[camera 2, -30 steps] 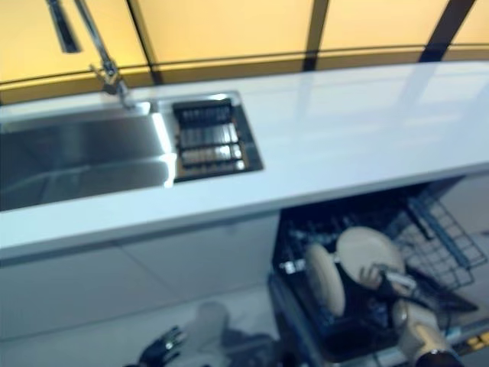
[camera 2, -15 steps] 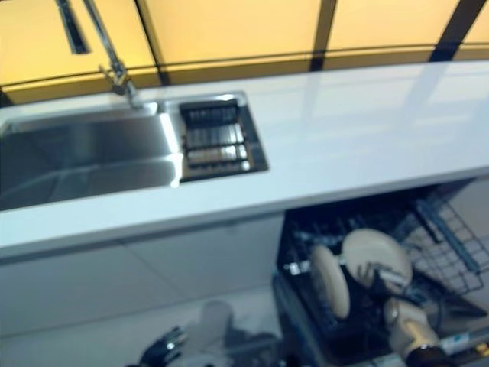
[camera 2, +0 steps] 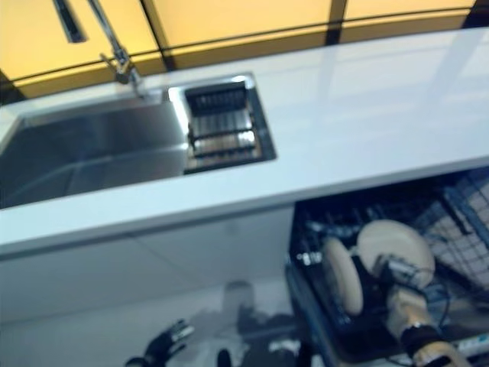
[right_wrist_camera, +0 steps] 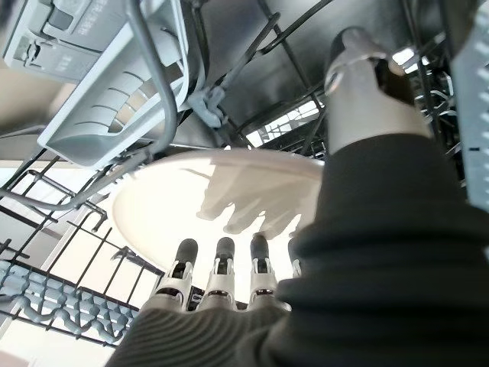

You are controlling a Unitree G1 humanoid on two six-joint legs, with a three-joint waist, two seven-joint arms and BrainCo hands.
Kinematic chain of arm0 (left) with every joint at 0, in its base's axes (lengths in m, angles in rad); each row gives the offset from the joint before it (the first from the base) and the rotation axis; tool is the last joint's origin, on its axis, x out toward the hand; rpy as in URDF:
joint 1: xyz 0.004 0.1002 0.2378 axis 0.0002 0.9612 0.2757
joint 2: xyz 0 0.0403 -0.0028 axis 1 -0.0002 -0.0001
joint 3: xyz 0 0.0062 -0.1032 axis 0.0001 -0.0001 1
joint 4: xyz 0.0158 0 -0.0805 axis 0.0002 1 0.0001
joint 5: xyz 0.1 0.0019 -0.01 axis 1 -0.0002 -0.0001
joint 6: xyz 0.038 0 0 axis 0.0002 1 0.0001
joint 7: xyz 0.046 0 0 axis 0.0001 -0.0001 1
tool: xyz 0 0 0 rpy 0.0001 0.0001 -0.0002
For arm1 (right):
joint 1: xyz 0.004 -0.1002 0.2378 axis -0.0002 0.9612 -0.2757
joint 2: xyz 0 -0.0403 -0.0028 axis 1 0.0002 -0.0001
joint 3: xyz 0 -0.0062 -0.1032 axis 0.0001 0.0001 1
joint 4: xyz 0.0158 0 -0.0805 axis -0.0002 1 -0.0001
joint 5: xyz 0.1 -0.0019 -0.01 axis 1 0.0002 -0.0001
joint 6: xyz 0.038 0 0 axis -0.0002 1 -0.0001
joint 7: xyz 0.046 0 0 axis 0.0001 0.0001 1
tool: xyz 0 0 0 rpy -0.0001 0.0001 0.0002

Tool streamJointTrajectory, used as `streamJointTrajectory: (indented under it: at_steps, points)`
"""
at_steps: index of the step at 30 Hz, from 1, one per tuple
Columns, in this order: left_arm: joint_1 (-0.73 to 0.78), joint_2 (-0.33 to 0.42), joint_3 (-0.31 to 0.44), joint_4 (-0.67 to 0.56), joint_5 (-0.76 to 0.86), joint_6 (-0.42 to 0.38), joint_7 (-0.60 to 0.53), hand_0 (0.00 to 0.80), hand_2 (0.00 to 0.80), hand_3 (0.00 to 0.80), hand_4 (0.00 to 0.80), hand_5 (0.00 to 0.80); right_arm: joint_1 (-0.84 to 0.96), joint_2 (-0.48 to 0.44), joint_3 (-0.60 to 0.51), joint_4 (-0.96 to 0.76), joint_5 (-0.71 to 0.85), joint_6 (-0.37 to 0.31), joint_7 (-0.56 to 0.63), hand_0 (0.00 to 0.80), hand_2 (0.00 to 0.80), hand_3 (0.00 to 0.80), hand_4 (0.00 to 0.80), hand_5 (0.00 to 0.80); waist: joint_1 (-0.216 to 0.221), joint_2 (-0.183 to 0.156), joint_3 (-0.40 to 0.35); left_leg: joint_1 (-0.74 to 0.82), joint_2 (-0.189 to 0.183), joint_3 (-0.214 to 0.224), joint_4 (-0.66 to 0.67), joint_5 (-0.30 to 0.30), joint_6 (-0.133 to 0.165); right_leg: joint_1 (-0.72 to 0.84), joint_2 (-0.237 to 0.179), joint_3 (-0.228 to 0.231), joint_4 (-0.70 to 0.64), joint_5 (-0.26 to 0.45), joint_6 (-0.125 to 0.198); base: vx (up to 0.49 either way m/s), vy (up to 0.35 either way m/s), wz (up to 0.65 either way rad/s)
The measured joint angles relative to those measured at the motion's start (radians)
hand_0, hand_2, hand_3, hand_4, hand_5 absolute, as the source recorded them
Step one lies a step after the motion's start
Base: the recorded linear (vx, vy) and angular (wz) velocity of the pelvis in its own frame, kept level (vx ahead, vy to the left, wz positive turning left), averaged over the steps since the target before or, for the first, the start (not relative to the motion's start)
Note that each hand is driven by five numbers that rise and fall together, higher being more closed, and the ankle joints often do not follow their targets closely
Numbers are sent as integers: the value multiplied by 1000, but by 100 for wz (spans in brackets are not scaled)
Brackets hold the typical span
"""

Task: Take plates into dishwasher

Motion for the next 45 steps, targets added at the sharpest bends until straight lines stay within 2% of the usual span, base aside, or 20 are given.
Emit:
streamJointTrajectory:
  at_steps: [1,2,3,4,5,6,7,19,27,37,41,45]
  points:
    - [-3,0,-2,0,0,0,-3,0,0,0,0,0,-10,10,0,22,4,1,-17,144,144,144,144,144,-1,1,1,0,0,0,0,0,0,0,0,0,0,0,0,0,0,0]
    - [-6,0,-4,0,0,0,-5,0,0,0,0,0,-18,11,1,37,5,0,-28,235,235,235,235,235,1,3,2,0,0,-1,0,0,0,0,0,-1,0,0,0,0,0,0]
    - [-9,0,-8,0,0,0,-7,0,0,0,0,0,-33,11,0,45,7,1,-42,380,380,380,380,380,0,7,6,-1,0,-3,0,0,0,0,-1,-1,0,0,0,0,0,0]
    - [-10,0,-8,0,0,0,-8,0,0,0,0,0,-42,11,0,49,11,3,-47,458,458,458,458,458,-1,10,7,-1,0,-4,0,0,0,0,-1,-1,0,0,0,0,0,0]
    - [-12,-1,-9,0,0,0,-8,0,0,0,0,0,-61,10,0,64,13,6,-59,477,477,477,477,477,-1,14,10,-1,0,-5,0,0,0,0,-1,-2,0,0,0,0,0,0]
    - [-14,-2,-9,0,0,0,-9,0,0,0,0,0,-74,7,0,72,13,8,-67,703,703,703,703,703,-1,18,12,-1,1,-6,0,0,0,1,0,-2,0,0,0,0,0,0]
    - [-15,-2,-9,0,0,0,-11,0,0,0,0,0,-85,7,0,79,12,14,-80,800,800,800,800,800,0,21,14,-1,1,-6,0,0,0,1,0,-3,0,0,0,0,0,0]
    - [-24,-3,-18,0,0,0,-16,0,0,0,0,0,-93,4,-2,95,12,18,-161,800,800,800,800,800,1,31,19,-1,0,-11,0,2,-2,4,0,-7,1,-1,-1,0,0,0]
    - [-25,-2,-20,-1,-2,0,-15,0,0,0,0,0,-50,-4,-10,33,12,13,-193,800,800,800,800,800,-3,26,22,0,0,-8,0,2,-2,5,1,-7,3,-1,-1,0,0,0]
    - [-18,0,4,-1,-11,1,-11,0,0,0,0,0,103,-38,-141,-225,145,3,-151,800,800,800,800,800,-10,-21,48,24,0,0,-1,0,-2,25,2,1,4,0,-2,31,10,-1]
    - [-1,-1,39,-1,-10,2,-5,0,0,0,0,0,147,-41,-213,-309,180,-13,-96,800,800,800,800,800,-35,-51,60,38,1,4,-1,-2,-2,37,3,6,4,-1,0,53,7,-4]
    - [15,-5,43,0,-9,2,-1,0,0,0,0,0,188,-43,-277,-374,237,-31,-23,800,800,800,800,800,-41,-78,48,56,4,27,-1,-12,1,41,6,30,4,-1,-1,68,4,-15]
